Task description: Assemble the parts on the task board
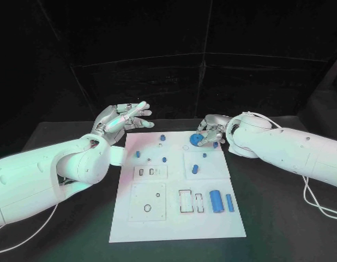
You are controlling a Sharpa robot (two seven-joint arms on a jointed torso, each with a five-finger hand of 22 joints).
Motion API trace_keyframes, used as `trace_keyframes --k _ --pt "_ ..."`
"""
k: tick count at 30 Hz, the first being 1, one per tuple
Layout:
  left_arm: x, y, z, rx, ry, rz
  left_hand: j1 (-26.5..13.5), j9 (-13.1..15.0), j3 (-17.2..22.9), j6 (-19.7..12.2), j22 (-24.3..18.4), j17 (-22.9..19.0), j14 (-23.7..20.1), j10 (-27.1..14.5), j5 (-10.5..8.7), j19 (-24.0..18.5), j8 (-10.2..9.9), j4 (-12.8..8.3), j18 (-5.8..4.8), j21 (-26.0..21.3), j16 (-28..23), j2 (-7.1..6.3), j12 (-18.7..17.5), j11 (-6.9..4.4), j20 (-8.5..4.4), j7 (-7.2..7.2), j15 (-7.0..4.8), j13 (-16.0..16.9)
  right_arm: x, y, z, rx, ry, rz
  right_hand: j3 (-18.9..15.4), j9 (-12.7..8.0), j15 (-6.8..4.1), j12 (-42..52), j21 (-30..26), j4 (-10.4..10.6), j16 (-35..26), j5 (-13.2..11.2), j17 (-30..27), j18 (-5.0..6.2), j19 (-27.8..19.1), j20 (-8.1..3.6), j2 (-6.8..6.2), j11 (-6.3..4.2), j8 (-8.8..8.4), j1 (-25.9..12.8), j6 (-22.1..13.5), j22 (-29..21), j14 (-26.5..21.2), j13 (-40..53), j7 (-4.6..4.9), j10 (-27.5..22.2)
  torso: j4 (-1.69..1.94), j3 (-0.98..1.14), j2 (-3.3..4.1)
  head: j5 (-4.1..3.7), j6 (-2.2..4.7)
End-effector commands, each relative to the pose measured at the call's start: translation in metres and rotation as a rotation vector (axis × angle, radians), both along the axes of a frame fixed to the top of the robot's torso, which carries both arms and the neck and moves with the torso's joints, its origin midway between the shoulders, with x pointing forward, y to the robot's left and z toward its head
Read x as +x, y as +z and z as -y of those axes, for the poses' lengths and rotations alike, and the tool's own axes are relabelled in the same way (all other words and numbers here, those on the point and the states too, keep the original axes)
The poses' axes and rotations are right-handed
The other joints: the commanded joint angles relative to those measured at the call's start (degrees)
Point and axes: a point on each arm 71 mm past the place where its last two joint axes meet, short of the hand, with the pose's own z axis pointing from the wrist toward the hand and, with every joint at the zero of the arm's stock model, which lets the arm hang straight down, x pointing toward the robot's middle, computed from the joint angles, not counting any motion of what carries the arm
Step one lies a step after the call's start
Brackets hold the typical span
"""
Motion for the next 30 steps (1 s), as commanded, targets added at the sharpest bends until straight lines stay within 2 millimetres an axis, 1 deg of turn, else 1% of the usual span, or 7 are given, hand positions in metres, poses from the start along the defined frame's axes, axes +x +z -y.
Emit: trace_keyframes --k 1,5,10,15,20,24,30 --pt "0.0 0.001 0.001 -0.007 -0.016 0.004 0.0 -0.05 -0.13 0.15 -0.05 0.05 0.15 0.11 0.08 0.38 -0.39 -0.32 0.72 0.07 -0.19 0.62 -0.3 0.08 0.09 0.12 0.03 -0.05 0.0 -0.001 0.0 -0.025 -0.002 -0.008 0.3 0.08 0.53 0.29 0.27 -0.29 0.14 -0.54 10.09 -0.48 0.32 0.17 0.38 0.02 0.59 0.57 0.22 0.13 4.94 3.78 -0.03 0.26 -0.04 0.03 0.01 -0.03 -0.06" --pt "0.0 0.0 0.001 -0.006 -0.017 0.002 0.0 -0.05 -0.13 0.15 -0.05 0.05 0.15 0.11 0.08 0.38 -0.39 -0.32 0.72 0.07 -0.19 0.62 -0.3 0.08 0.09 0.12 0.03 -0.05 0.001 -0.001 -0.001 -0.023 -0.001 -0.006 0.76 0.2 0.49 0.73 0.53 0.14 0.15 -2.36 10.09 -0.5 0.29 0.15 1.55 -0.07 1.63 0.14 1.27 0.35 4.92 4.41 -0.17 0.64 -0.03 0.02 0.01 -0.01 -0.12" --pt "0.0 0.0 0.002 -0.006 -0.021 -0.003 0.07 -0.05 -0.1 0.17 -0.07 0.12 0.13 0.15 0.09 0.38 -0.43 -0.41 0.72 0.05 -0.23 0.69 -0.36 0.07 0.09 0.11 0.02 -0.05 0.001 -0.001 -0.002 -0.022 -0.009 0.0 1.56 0.6 0.17 2.02 0.95 0.45 0.24 -2.86 10.32 -0.53 0.38 -0.06 3.03 -0.53 3.63 -0.14 4.43 0.82 4.97 6.2 -0.72 1.83 0.04 0.01 -0.01 -0.03 -0.16" --pt "0.0 0.0 0.002 -0.005 -0.024 -0.006 0.07 -0.05 -0.1 0.17 -0.07 0.12 0.13 0.15 0.09 0.38 -0.43 -0.41 0.72 0.05 -0.23 0.69 -0.36 0.07 0.09 0.11 0.02 -0.05 0.002 0.001 -0.003 -0.034 -0.026 0.029 2.91 0.88 -0.53 2.41 1.38 0.07 0.33 -3.38 10.58 -0.58 0.54 -0.6 4.0 -1.41 5.43 0.2 7.85 1.34 5.02 6.83 -1.77 2.26 0.0 0.03 -0.01 0.04 -0.02" --pt "-0.001 0.0 0.001 -0.005 -0.025 -0.007 0.13 -0.05 -0.06 0.18 -0.09 0.18 0.1 0.16 0.08 0.37 -0.46 -0.5 0.72 0.02 -0.26 0.77 -0.41 0.06 0.09 0.1 0.01 -0.05 0.002 0.004 -0.005 -0.037 -0.028 0.077 5.11 1.06 -1.49 2.96 1.77 -1.13 0.4 -4.35 10.79 -0.66 0.75 -1.42 5.19 -2.36 6.68 1.56 10.29 1.87 5.06 7.7 -2.84 2.91 -0.04 0.02 0.01 0.04 0.0" --pt "-0.001 -0.001 0.001 -0.005 -0.026 -0.008 0.13 -0.05 -0.06 0.18 -0.09 0.18 0.1 0.16 0.08 0.37 -0.46 -0.5 0.72 0.02 -0.26 0.77 -0.41 0.06 0.09 0.1 0.01 -0.05 0.0 0.008 -0.009 -0.034 -0.019 0.13 6.18 0.99 -1.75 3.05 1.97 -1.74 0.49 -4.19 11.05 -0.74 0.88 -1.75 5.33 -2.61 6.92 1.8 10.8 2.17 5.12 7.91 -3.08 3.07 -0.04 0.09 -0.01 0.19 0.05" --pt "-0.001 -0.001 0.0 -0.005 -0.026 -0.009 0.13 -0.05 -0.06 0.18 -0.09 0.18 0.1 0.16 0.08 0.37 -0.46 -0.5 0.72 0.02 -0.26 0.77 -0.41 0.06 0.09 0.1 0.01 -0.05 -0.01 0.016 -0.021 -0.018 0.018 0.199 6.67 0.78 -1.78 3.06 2.25 -2.0 0.58 -4.02 11.33 -0.85 1.1 -1.87 4.97 -2.66 6.73 1.46 10.62 2.62 5.18 7.98 -3.05 3.14 0.02 0.05 -0.02 0.41 0.11"
